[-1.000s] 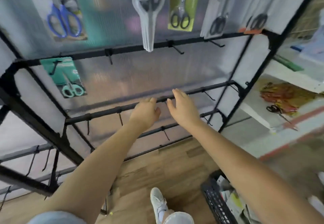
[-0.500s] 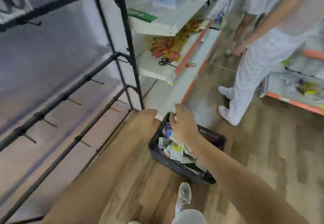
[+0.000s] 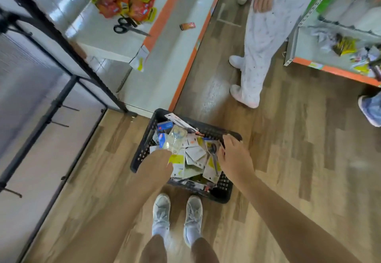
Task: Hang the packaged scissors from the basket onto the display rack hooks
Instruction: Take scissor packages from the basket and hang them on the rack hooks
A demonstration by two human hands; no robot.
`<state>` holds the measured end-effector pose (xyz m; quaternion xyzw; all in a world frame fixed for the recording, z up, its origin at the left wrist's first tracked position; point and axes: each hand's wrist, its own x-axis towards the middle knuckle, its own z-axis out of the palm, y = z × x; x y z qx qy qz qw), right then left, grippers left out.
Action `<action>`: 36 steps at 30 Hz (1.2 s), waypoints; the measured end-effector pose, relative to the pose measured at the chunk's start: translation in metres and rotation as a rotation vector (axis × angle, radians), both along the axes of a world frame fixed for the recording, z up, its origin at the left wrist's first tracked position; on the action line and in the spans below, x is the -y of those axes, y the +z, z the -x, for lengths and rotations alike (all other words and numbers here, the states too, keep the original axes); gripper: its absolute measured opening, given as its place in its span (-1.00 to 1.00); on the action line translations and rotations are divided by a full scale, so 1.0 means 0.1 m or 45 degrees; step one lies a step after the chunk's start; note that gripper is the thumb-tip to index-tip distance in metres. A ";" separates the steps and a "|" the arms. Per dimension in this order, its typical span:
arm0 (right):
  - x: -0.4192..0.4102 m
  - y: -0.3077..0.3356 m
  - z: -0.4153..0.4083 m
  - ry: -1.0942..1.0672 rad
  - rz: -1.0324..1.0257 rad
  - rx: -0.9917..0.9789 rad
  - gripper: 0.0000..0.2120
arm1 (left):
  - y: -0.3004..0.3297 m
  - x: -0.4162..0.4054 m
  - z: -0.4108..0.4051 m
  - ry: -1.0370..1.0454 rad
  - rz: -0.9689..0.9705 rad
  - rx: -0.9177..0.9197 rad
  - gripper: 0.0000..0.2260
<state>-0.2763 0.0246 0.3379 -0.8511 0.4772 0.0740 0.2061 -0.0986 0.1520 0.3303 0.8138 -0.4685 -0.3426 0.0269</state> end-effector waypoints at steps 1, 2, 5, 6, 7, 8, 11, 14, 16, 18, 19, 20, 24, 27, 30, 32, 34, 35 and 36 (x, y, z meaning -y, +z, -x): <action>0.03 -0.19 0.01 0.014 -0.010 -0.004 -0.55 | -0.18 0.05 -0.02 -0.002 -0.032 -0.011 -0.71; 0.05 -0.38 0.02 0.029 -0.011 0.000 -0.56 | -0.38 0.10 -0.04 0.005 -0.045 -0.021 -0.74; 0.00 -1.02 0.06 0.018 -0.052 -0.001 -0.59 | -1.01 0.16 -0.03 0.019 -0.139 -0.044 -0.74; -0.05 -1.24 0.07 0.003 -0.076 0.000 -0.60 | -1.24 0.16 -0.02 0.012 -0.161 -0.057 -0.77; -0.10 -1.45 0.09 -0.005 -0.110 -0.019 -0.61 | -1.45 0.15 0.01 -0.025 -0.201 -0.075 -0.84; -0.16 -1.66 0.10 0.003 -0.140 -0.053 -0.61 | -1.66 0.14 0.03 -0.065 -0.234 -0.095 -0.89; -0.26 -2.22 0.10 0.049 -0.237 -0.160 -0.59 | -2.25 0.11 0.07 -0.121 -0.345 -0.129 -0.91; -0.31 -2.70 0.07 0.003 -0.320 -0.207 -0.55 | -2.77 0.11 0.10 -0.054 -0.383 -0.137 -0.82; -0.33 -3.00 0.07 -0.033 -0.349 -0.235 -0.55 | -3.03 0.16 0.13 0.072 -0.395 -0.102 -0.70; -0.33 -3.26 0.08 -0.068 -0.367 -0.251 -0.55 | -3.22 0.24 0.16 0.102 -0.425 0.037 -0.53; -0.32 -3.36 0.08 -0.082 -0.376 -0.249 -0.55 | -3.31 0.28 0.18 0.072 -0.450 0.102 -0.43; -0.31 -3.45 0.08 -0.096 -0.390 -0.244 -0.56 | -3.40 0.33 0.20 0.042 -0.468 0.147 -0.35; -0.28 -3.78 0.10 -0.180 -0.437 -0.216 -0.58 | -3.78 0.51 0.29 0.146 -0.472 0.171 -0.18; -0.27 -4.03 0.11 -0.254 -0.496 -0.229 -0.54 | -4.00 0.60 0.32 0.301 -0.510 0.147 -0.11; -0.25 -4.25 0.09 -0.354 -0.570 -0.294 -0.45 | -4.16 0.62 0.33 0.365 -0.528 0.165 -0.08; -0.24 -4.39 0.03 -0.433 -0.580 -0.314 -0.39 | -4.25 0.62 0.34 0.364 -0.532 0.189 -0.05; -0.24 -4.51 -0.05 -0.509 -0.551 -0.348 -0.34 | -4.34 0.62 0.34 0.361 -0.536 0.206 -0.03; -0.24 -4.56 -0.08 -0.551 -0.548 -0.383 -0.33 | -4.38 0.63 0.34 0.362 -0.540 0.206 -0.03; -0.23 -4.59 -0.11 -0.614 -0.554 -0.411 -0.32 | -4.41 0.63 0.34 0.366 -0.540 0.203 -0.05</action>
